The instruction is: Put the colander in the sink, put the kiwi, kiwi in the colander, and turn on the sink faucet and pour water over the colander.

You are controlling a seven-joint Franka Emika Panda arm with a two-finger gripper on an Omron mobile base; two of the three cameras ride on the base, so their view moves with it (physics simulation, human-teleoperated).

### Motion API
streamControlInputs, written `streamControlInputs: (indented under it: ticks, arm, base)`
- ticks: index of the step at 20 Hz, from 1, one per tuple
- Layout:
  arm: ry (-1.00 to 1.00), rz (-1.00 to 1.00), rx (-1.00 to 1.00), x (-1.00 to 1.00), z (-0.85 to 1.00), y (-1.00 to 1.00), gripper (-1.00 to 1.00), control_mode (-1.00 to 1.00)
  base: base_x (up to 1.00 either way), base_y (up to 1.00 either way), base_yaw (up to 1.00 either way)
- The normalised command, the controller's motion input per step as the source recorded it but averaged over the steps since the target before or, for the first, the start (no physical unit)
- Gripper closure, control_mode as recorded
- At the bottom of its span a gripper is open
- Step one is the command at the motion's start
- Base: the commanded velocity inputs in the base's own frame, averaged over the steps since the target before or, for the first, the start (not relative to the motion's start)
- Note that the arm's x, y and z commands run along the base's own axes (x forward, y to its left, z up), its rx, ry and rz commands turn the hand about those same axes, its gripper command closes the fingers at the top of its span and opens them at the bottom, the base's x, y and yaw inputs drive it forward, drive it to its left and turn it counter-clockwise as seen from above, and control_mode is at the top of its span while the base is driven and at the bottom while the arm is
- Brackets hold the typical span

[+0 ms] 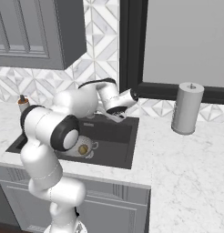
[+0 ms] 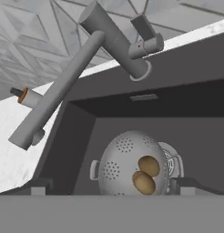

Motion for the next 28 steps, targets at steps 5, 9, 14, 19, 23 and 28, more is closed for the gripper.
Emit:
streamControlInputs:
  ticks: [5,9,14,19,23,28]
  arm:
    - [-0.08,-0.05,0.00,0.00,0.08,0.28,-1.00,-1.00]
    - [-0.11,-0.06,0.00,-0.01,0.00,0.32,-1.00,-1.00]
    - [-0.10,-0.11,0.00,0.17,0.00,0.10,-1.00,-1.00]
    - [0.00,-0.08,0.00,0.36,0.00,0.00,-1.00,-1.00]
    - [0.00,-0.04,0.00,0.36,0.00,0.02,-1.00,-1.00]
    - [0.00,0.00,0.00,0.05,0.00,0.11,-1.00,-1.00]
  base:
    - [0.00,0.00,0.00]
    - [0.00,0.00,0.00]
    - [0.00,0.00,0.00]
    - [0.00,0.00,0.00]
    - [0.00,0.00,0.00]
    - [0.00,0.00,0.00]
